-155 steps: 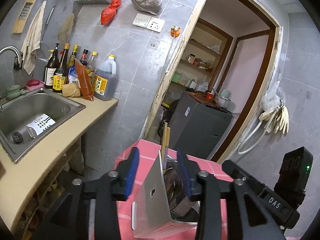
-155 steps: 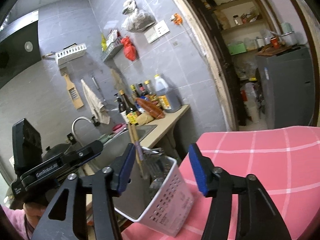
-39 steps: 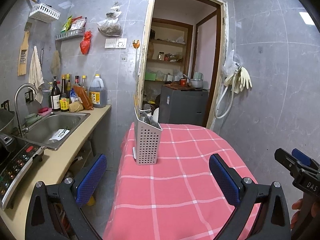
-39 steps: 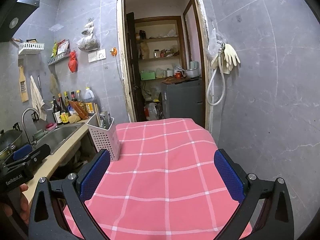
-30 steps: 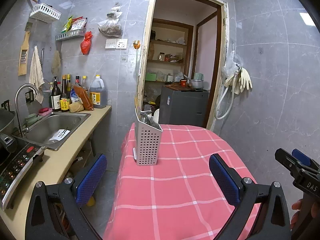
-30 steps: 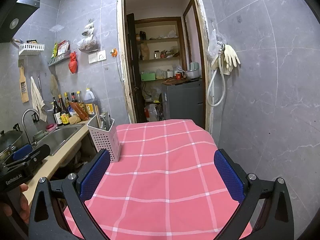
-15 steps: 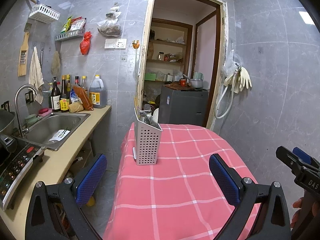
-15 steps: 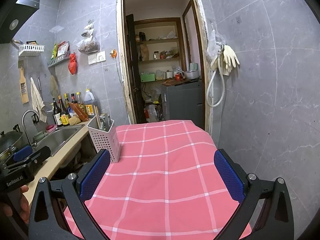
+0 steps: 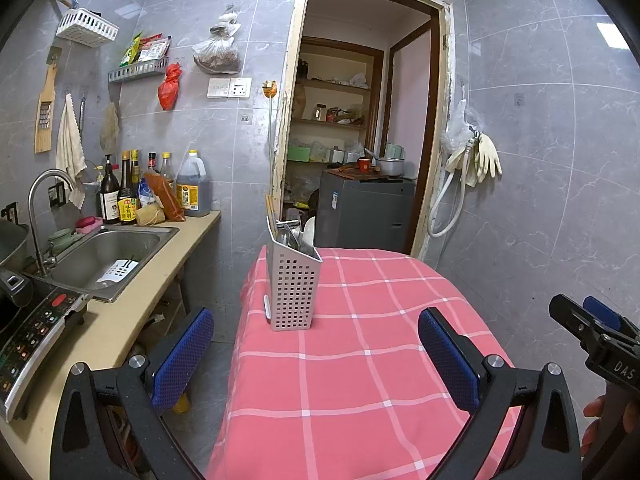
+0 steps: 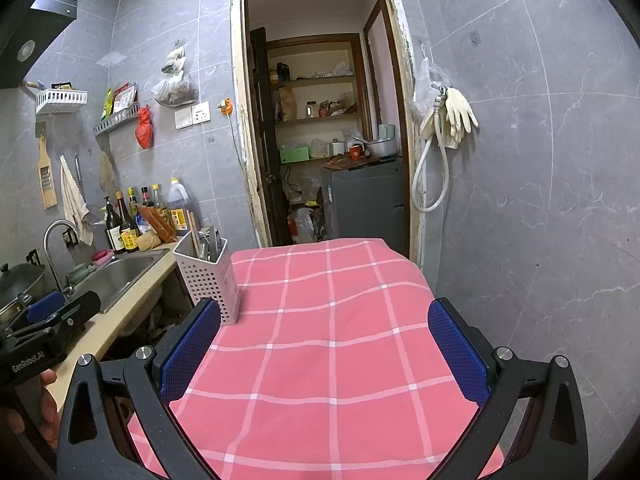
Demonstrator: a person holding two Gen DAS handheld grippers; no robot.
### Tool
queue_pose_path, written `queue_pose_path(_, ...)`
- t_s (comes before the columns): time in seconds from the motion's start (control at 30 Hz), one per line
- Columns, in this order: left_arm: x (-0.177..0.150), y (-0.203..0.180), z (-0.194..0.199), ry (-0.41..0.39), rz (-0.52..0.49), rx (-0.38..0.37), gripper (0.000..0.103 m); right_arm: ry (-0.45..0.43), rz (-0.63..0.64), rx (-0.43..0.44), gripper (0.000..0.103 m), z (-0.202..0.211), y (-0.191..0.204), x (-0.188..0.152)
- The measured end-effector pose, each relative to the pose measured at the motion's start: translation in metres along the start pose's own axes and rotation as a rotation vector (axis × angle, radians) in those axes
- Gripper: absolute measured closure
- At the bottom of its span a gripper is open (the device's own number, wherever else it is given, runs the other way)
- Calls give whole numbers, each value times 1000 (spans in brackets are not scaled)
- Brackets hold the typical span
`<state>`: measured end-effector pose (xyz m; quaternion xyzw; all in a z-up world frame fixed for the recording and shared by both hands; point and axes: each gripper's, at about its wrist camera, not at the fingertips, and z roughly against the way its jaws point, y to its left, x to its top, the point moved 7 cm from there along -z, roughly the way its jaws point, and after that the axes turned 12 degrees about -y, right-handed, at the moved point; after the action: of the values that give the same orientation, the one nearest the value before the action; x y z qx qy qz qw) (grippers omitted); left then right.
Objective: Organize utensils
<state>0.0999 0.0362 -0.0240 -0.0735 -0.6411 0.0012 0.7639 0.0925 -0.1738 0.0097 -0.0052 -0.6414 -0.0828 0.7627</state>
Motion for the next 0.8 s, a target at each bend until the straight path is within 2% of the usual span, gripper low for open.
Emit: queue_pose_path(0.8,-1,-4,0,2,-1,1,0,1,0,0,1,0,0,-2)
